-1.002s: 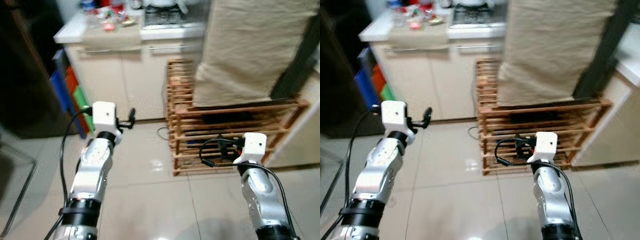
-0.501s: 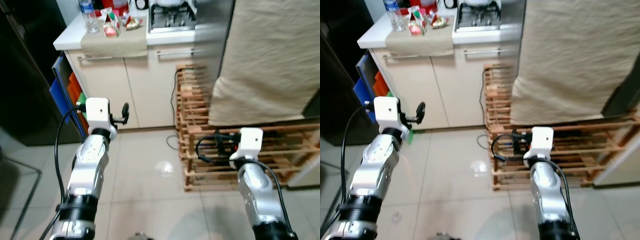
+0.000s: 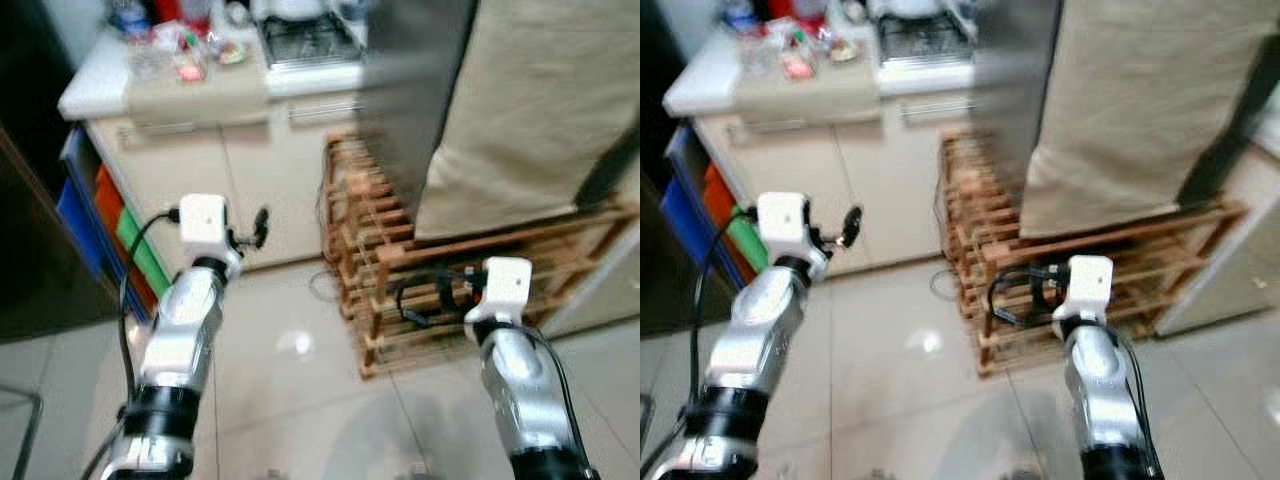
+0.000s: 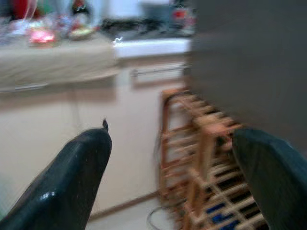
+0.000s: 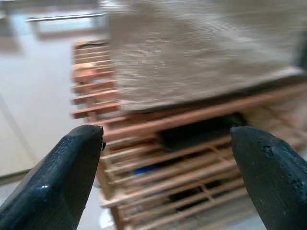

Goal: Restocking fridge

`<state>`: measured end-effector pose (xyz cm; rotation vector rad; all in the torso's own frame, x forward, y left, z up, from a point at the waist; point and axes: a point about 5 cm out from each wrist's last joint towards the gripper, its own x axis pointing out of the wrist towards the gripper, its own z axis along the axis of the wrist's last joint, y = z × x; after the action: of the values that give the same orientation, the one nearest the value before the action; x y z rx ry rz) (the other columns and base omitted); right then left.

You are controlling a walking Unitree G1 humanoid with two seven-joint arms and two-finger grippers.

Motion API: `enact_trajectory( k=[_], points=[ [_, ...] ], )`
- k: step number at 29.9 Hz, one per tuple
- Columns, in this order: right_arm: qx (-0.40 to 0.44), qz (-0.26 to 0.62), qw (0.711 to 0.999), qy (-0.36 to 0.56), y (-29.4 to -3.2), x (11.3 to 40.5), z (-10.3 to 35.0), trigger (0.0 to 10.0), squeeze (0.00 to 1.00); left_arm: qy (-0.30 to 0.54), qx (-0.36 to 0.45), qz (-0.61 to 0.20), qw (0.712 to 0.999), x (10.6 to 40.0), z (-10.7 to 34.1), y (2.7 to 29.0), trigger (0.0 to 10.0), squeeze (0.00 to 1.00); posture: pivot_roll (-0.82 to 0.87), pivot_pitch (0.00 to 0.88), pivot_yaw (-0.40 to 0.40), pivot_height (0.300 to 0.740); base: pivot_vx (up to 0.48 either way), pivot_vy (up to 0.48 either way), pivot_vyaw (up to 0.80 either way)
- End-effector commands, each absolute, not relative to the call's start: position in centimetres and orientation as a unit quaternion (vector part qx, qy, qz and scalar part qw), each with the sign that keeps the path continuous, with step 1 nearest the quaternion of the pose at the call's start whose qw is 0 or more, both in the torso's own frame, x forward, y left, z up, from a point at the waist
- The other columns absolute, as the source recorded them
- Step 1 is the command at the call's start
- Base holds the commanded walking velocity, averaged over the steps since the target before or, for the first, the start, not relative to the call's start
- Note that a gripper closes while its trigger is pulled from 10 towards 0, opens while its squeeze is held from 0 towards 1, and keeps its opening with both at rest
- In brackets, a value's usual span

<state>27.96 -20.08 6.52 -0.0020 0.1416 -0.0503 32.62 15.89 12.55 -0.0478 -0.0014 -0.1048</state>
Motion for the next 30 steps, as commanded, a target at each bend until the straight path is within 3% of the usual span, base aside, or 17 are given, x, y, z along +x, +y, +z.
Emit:
enact_trajectory(
  k=[1, 14, 26, 30],
  points=[
    [0.003, -0.029, 0.997, 0.065, -20.3, 28.0, 6.8, 10.0, 0.00, -0.011, -0.024, -0.070, 0.997, 33.0, 13.1, 14.9, 10.0, 0.00, -0.05, 0.000, 0.079, 0.740, 0.000, 0.476, -0.80],
    [0.004, -0.035, 0.998, 0.059, -20.3, 28.2, 7.1, 10.0, 0.00, -0.008, -0.028, -0.081, 0.996, 33.0, 12.9, 14.7, 10.0, 0.00, -0.05, 0.000, 0.076, 0.740, 0.000, 0.467, -0.80],
    [-0.001, -0.074, 0.997, -0.002, -21.2, 28.4, 9.3, 10.0, 0.00, -0.014, -0.039, -0.122, 0.992, 32.9, 13.2, 13.7, 10.0, 0.00, -0.05, 0.000, 0.081, 0.740, 0.000, 0.461, -0.80],
    [-0.025, -0.055, 0.998, -0.026, -20.3, 28.7, 10.5, 10.0, 0.00, 0.000, -0.053, -0.122, 0.991, 32.9, 12.5, 13.5, 10.0, 0.00, -0.05, 0.000, 0.072, 0.740, 0.000, 0.000, -0.80]
  ],
)
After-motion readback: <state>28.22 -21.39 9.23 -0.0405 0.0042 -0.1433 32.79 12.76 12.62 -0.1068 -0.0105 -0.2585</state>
